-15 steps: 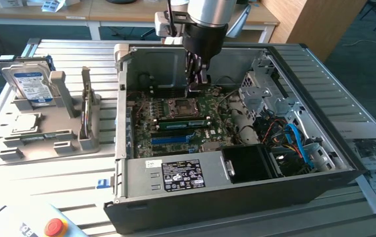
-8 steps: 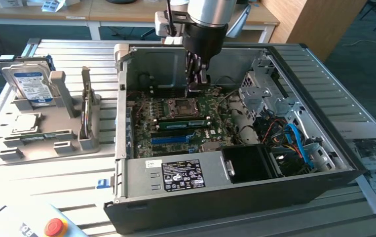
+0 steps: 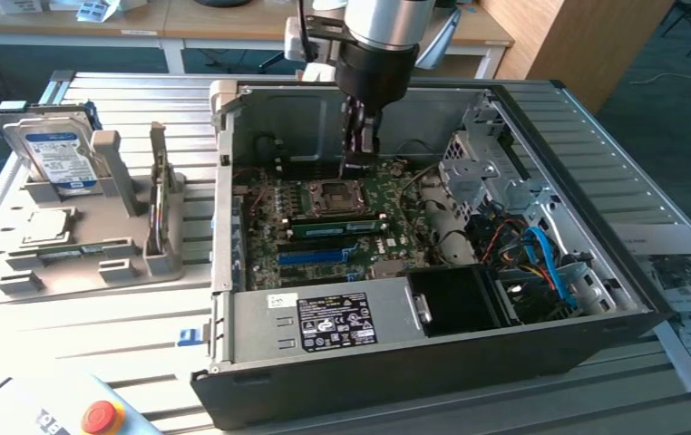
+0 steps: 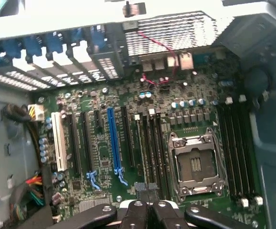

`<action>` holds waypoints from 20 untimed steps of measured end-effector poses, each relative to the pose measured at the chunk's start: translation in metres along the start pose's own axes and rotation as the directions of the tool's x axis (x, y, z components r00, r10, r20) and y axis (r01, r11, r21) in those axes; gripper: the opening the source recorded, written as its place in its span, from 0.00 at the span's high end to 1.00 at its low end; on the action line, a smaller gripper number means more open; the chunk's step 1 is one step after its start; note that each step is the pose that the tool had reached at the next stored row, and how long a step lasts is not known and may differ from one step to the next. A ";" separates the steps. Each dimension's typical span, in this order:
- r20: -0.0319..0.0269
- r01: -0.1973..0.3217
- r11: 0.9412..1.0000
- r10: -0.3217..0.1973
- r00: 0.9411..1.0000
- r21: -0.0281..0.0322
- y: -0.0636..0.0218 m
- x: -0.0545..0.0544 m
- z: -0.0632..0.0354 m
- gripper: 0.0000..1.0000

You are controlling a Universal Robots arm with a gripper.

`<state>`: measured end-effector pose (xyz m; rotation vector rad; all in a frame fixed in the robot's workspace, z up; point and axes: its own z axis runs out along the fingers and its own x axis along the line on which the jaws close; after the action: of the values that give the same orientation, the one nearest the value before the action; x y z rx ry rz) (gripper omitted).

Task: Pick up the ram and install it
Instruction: 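Press down the ram until it locks into place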

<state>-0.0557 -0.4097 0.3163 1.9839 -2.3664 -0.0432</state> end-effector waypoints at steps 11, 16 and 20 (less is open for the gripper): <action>0.011 -0.198 0.980 0.198 0.980 -0.006 0.0000 0.000 0.0004 0.89; 0.015 -0.286 0.958 0.286 0.958 -0.009 0.0000 0.000 0.0005 0.89; 0.018 -0.353 0.935 0.353 0.935 -0.012 0.0000 0.000 0.0007 0.89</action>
<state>-0.0557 -0.4097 0.3157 1.5285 -2.6897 -0.0574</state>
